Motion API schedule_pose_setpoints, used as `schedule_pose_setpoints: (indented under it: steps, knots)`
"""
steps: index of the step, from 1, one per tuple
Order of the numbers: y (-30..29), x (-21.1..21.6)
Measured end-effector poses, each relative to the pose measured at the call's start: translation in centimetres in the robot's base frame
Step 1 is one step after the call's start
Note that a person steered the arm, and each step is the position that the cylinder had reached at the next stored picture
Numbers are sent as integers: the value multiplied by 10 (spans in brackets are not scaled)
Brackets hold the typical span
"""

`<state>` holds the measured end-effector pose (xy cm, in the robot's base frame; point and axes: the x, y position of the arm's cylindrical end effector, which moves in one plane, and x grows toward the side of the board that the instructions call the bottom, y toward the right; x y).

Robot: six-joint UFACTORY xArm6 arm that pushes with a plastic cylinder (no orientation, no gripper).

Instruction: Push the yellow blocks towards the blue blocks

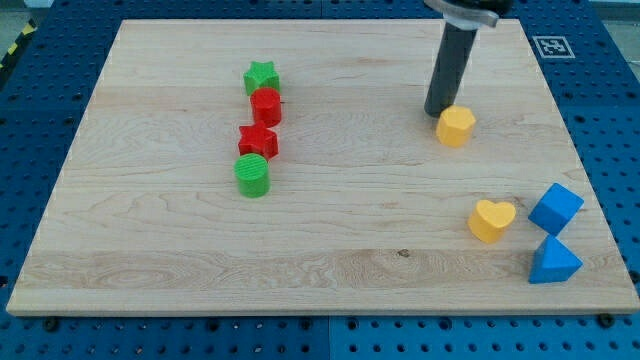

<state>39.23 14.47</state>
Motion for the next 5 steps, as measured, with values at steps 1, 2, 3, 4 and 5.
schedule_pose_setpoints:
  steps: [1,2,3,4,5]
  knots:
    - [3,37]
    - [9,46]
    - [21,22]
    - [30,39]
    - [30,69]
